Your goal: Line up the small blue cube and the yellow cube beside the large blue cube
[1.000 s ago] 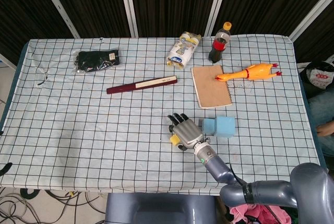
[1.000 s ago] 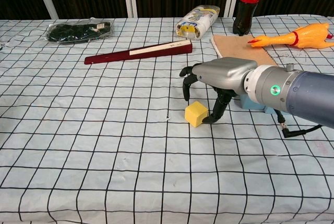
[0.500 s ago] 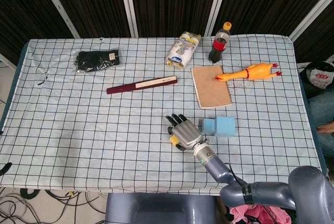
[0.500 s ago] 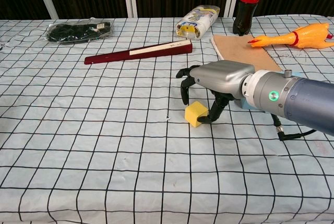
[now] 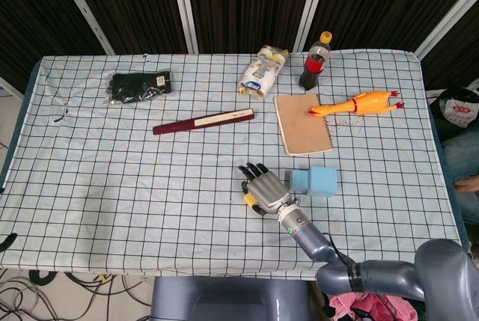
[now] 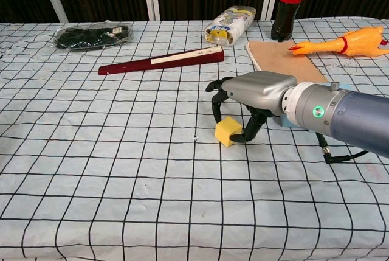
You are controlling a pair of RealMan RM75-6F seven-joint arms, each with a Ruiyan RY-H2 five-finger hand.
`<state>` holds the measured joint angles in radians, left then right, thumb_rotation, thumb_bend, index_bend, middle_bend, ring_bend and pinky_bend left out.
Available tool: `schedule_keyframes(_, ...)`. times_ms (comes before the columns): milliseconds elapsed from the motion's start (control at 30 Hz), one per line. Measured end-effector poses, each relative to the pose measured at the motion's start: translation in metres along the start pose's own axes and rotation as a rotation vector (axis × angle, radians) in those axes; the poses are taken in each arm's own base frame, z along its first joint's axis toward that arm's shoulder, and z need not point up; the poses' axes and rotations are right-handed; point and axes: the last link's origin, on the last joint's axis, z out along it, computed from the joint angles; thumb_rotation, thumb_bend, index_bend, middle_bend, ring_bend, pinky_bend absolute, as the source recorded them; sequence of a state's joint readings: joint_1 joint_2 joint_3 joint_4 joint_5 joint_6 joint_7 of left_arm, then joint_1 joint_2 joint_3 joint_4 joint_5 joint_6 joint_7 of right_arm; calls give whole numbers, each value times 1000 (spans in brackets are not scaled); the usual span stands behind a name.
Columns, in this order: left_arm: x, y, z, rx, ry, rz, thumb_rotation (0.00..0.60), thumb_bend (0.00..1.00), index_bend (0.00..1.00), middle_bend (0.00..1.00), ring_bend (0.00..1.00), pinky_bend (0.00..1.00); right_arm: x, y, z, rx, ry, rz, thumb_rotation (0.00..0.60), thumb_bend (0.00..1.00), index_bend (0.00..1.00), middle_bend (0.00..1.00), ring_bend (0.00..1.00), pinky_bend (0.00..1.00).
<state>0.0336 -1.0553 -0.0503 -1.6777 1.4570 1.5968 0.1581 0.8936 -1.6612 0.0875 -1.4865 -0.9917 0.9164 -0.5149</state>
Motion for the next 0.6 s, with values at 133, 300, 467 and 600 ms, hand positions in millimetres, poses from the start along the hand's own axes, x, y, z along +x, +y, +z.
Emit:
schedule_keyframes(133,0,0,0,0,-1,0,600,10,212,55,0,0,0,0,0,-2,-5,-1,600,278,449,32,2,92)
schedule_keyframes(300,0,0,0,0,-2,-1,600,10,213,54,0,0,-1,0,1,-4,-13,3,600,380,492,32,2,92)
schedule_keyframes(467,1,0,-1,-2,-5,-3,600,10,213,54,0,0,-1,0,2,-5,-25,16,600,399,493,32,2,92)
schedule_keyframes(600,1,0,-1,-2,-6,-3,600,11,213,54,0,0,8,1,3,-19,-17,63,600,381,493,30,2,92)
